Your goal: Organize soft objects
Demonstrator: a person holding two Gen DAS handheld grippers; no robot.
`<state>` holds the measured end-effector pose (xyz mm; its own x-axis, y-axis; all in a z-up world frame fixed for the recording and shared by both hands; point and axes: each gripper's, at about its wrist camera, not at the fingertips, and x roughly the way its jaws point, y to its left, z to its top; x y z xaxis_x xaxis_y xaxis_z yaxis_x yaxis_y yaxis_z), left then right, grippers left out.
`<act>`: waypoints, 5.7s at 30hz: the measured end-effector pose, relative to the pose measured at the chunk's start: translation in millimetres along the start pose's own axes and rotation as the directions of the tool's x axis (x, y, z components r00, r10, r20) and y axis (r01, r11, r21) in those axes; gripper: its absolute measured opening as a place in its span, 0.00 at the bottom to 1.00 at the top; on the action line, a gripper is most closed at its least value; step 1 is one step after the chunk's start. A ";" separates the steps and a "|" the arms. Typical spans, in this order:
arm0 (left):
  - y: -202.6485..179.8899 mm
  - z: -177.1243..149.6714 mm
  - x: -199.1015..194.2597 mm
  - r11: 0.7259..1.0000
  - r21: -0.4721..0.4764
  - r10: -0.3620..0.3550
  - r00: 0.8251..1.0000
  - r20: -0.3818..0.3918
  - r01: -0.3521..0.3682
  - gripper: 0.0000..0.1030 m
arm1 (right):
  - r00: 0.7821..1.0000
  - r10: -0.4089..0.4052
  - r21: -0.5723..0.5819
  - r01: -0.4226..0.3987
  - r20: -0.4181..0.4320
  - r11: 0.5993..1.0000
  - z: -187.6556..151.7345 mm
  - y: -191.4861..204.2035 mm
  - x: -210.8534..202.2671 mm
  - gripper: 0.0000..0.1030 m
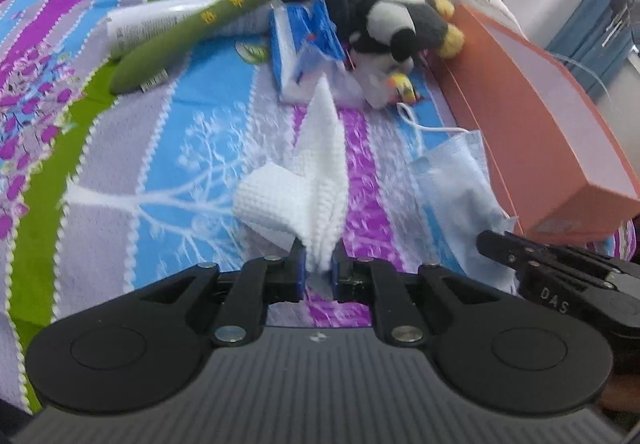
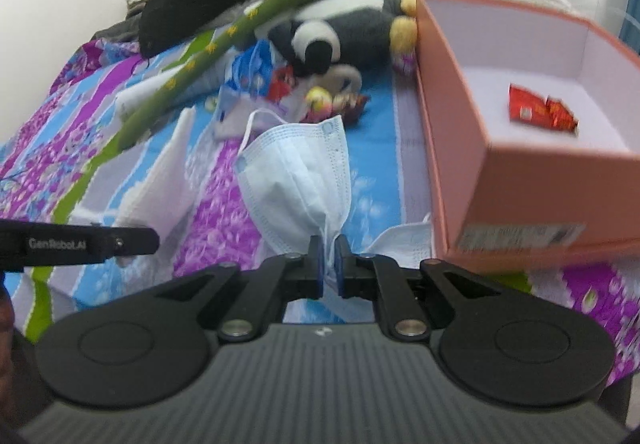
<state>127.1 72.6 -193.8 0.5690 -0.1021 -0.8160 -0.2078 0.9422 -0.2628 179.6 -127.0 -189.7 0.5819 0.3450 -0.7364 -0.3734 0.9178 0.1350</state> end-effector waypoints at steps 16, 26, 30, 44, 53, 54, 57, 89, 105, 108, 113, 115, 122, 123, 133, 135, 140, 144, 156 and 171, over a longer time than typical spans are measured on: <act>11.7 -4.1 -6.4 0.996 -0.080 0.047 0.999 -0.013 -0.048 0.62 | 0.994 0.083 0.037 -0.086 0.067 0.996 -16.0 -14.3 -0.4 0.67; 18.7 0.7 8.0 0.992 -0.115 0.047 0.999 -0.006 -0.047 0.62 | 0.996 0.078 0.038 -0.080 0.051 0.996 -28.1 -14.7 20.5 0.63; 24.9 1.0 17.7 0.988 -0.147 0.034 0.999 -0.026 -0.037 0.61 | 0.997 0.063 0.048 -0.065 0.033 0.997 -28.6 -16.3 24.5 0.39; 14.3 2.7 34.4 0.995 -0.096 0.014 0.999 -0.051 -0.019 0.31 | 0.997 0.080 -0.092 -0.080 -0.003 0.993 -32.3 9.1 26.3 0.24; 6.5 8.0 18.6 0.996 -0.090 0.008 1.000 -0.012 -0.009 0.16 | 0.995 0.096 -0.091 -0.094 0.022 0.991 -24.7 11.6 14.2 0.14; 4.3 10.2 14.4 0.996 -0.085 0.007 1.000 -0.002 -0.007 0.16 | 0.995 0.099 -0.093 -0.095 0.031 0.991 -22.2 12.5 10.8 0.14; -5.9 19.9 -1.8 0.998 -0.059 0.007 0.999 0.040 -0.004 0.16 | 0.992 0.106 -0.090 -0.099 0.064 0.991 -10.3 13.9 -2.5 0.14; -156.2 151.8 -108.1 0.963 0.202 -0.227 0.941 0.250 0.178 0.16 | 0.894 -0.015 -0.038 0.036 0.449 0.999 143.4 -54.2 -137.9 0.14; -262.1 191.7 17.1 0.906 0.295 -0.306 0.951 -0.035 0.303 0.16 | 0.961 -0.199 0.128 0.176 0.194 0.976 155.8 -170.4 -89.3 0.15; -273.2 191.2 44.6 0.904 0.299 -0.286 0.953 -0.104 0.304 0.16 | 0.974 -0.196 0.171 0.175 0.114 0.970 146.1 -188.4 -68.8 0.15; -286.3 185.7 79.8 0.909 0.290 -0.247 0.947 -0.204 0.300 0.16 | 0.979 -0.202 0.238 0.197 0.000 0.951 128.6 -214.0 -39.9 0.16; -291.3 183.5 89.7 0.906 0.308 -0.228 0.949 -0.219 0.289 0.16 | 0.972 -0.233 0.232 0.233 -0.028 0.944 122.3 -220.8 -31.3 0.16; -297.1 177.7 104.0 0.908 0.319 -0.201 0.950 -0.238 0.272 0.17 | 0.973 -0.225 0.232 0.229 -0.047 0.945 108.2 -222.9 -26.8 0.16; -297.7 176.9 102.8 0.909 0.316 -0.200 0.950 -0.241 0.272 0.17 | 0.973 -0.227 0.231 0.232 -0.048 0.945 107.1 -222.7 -27.3 0.16; -291.2 177.6 105.5 0.916 0.323 -0.171 0.959 -0.227 0.239 0.36 | 0.975 -0.216 0.251 0.221 -0.045 0.942 104.9 -229.8 -25.5 0.44; -289.6 178.2 99.4 0.913 0.331 -0.179 0.962 -0.204 0.240 0.36 | 0.974 -0.224 0.242 0.227 -0.037 0.943 104.2 -228.3 -28.2 0.44; -285.5 179.1 80.3 0.908 0.347 -0.195 0.970 -0.143 0.234 0.36 | 0.975 -0.223 0.245 0.213 0.011 0.946 105.8 -223.6 -42.3 0.44; -283.3 178.7 57.4 0.897 0.384 -0.209 0.975 -0.069 0.220 0.36 | 0.971 -0.226 0.242 0.202 0.076 0.949 109.3 -215.7 -58.8 0.44; -255.3 155.8 -14.6 0.889 0.398 -0.283 0.955 0.084 0.228 0.36 | 0.948 -0.214 0.172 0.176 0.236 0.969 111.3 -174.6 -99.9 0.44; -211.7 126.5 -76.2 0.906 0.364 -0.302 0.931 0.204 0.215 0.36 | 0.933 -0.133 0.115 0.100 0.333 0.988 93.2 -124.7 -129.7 0.44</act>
<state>228.4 -78.7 -10.9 0.7546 -0.3150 -0.5756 0.2234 0.9482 -0.2259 218.1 -267.9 -49.2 0.8337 0.2651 -0.4844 -0.2275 0.9642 0.1361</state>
